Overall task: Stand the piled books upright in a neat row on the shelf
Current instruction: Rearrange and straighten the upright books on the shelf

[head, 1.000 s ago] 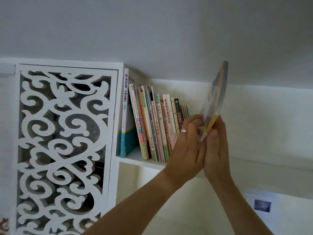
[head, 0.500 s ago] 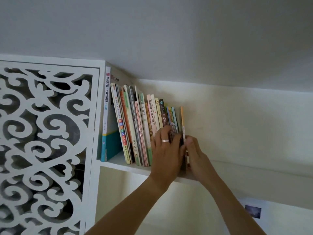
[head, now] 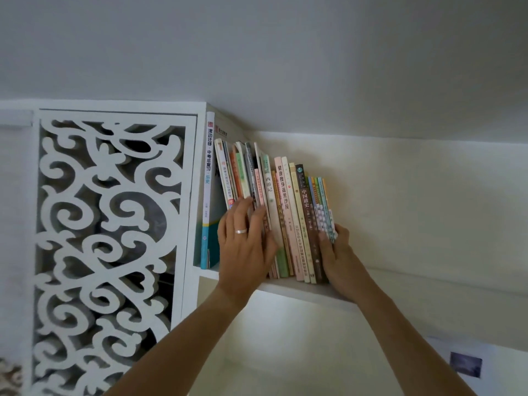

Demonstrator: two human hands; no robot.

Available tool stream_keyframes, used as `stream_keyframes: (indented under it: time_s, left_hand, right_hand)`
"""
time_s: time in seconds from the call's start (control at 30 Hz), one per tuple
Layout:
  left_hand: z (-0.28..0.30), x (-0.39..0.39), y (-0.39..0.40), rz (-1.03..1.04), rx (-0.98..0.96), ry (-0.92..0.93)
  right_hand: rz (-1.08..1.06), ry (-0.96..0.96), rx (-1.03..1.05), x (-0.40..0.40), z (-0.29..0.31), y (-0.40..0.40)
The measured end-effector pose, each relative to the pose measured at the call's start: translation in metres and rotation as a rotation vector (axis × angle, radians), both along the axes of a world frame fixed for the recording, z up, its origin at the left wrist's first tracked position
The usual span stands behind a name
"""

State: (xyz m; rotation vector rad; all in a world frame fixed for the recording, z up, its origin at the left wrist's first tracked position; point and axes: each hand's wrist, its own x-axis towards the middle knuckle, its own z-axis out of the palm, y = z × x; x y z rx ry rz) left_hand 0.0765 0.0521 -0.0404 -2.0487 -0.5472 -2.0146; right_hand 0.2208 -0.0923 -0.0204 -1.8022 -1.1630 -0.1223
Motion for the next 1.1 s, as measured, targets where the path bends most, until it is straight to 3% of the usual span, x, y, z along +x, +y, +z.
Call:
stream_keyframes:
  time_s: [0.2,0.33,0.53,0.67,0.77,0.9,1.0,1.1]
  left_hand:
    - [-0.011,0.001,0.010,-0.055,0.062,0.035]
    - [-0.013,0.002,0.012,-0.068,0.057,0.044]
    - [0.015,-0.003,-0.005,-0.038,0.071,-0.057]
    - [0.065,0.000,-0.015,0.047,0.190,0.166]
    - [0.087,0.008,-0.014,0.268,0.148,0.328]
    - [0.091,0.018,-0.021,0.440,0.131,0.381]
    - [0.095,0.019,-0.026,0.400,0.127,0.328]
    - [0.089,0.017,-0.024,0.232,0.097,0.178]
  right_hand:
    - [-0.165,-0.110,0.236,-0.031,0.005,0.004]
    - [-0.283,-0.248,0.217,-0.038,0.001,0.014]
    - [-0.397,-0.238,0.176,-0.041,0.002,0.021]
    - [-0.449,-0.243,0.211,-0.040,0.000,0.024]
    - [-0.457,-0.238,0.254,-0.037,-0.002,0.026]
    - [-0.454,-0.253,0.281,-0.035,-0.004,0.027]
    - [-0.450,-0.251,0.287,-0.033,-0.005,0.027]
    - [-0.424,-0.256,0.305,-0.031,-0.006,0.028]
